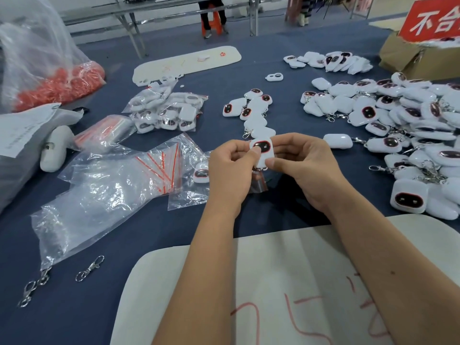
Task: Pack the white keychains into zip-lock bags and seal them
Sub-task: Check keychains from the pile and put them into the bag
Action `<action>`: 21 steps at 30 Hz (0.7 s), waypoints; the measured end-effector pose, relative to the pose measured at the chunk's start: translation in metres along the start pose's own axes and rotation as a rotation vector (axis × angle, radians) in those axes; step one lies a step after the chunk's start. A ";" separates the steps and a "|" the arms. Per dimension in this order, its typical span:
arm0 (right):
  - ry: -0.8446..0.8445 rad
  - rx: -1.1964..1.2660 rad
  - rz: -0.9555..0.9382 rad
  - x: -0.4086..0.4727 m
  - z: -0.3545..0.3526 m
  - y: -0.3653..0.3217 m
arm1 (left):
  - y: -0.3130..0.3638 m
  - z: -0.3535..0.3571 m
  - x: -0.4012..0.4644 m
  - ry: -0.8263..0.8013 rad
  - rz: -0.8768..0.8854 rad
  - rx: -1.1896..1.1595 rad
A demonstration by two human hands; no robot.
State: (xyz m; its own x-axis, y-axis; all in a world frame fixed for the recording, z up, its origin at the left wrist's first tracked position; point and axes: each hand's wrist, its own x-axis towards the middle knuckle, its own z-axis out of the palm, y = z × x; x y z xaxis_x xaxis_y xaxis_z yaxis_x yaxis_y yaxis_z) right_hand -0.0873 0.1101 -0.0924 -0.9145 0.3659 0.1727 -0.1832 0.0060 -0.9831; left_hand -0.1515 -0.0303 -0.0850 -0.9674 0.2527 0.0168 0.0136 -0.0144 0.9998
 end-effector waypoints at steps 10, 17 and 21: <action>0.099 -0.033 0.030 0.001 0.001 0.003 | -0.001 0.002 -0.001 -0.015 0.131 0.123; 0.126 -0.055 0.039 0.001 0.002 0.002 | -0.002 0.003 -0.003 -0.064 0.166 0.167; 0.120 -0.043 0.049 0.001 0.002 0.001 | -0.002 0.002 -0.004 -0.076 0.162 0.122</action>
State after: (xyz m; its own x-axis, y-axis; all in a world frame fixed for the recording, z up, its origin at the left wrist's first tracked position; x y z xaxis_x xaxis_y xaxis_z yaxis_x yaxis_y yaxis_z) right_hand -0.0886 0.1085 -0.0929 -0.8718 0.4752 0.1188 -0.1219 0.0244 -0.9922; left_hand -0.1475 -0.0296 -0.0868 -0.9282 0.3293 0.1733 0.2023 0.0557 0.9777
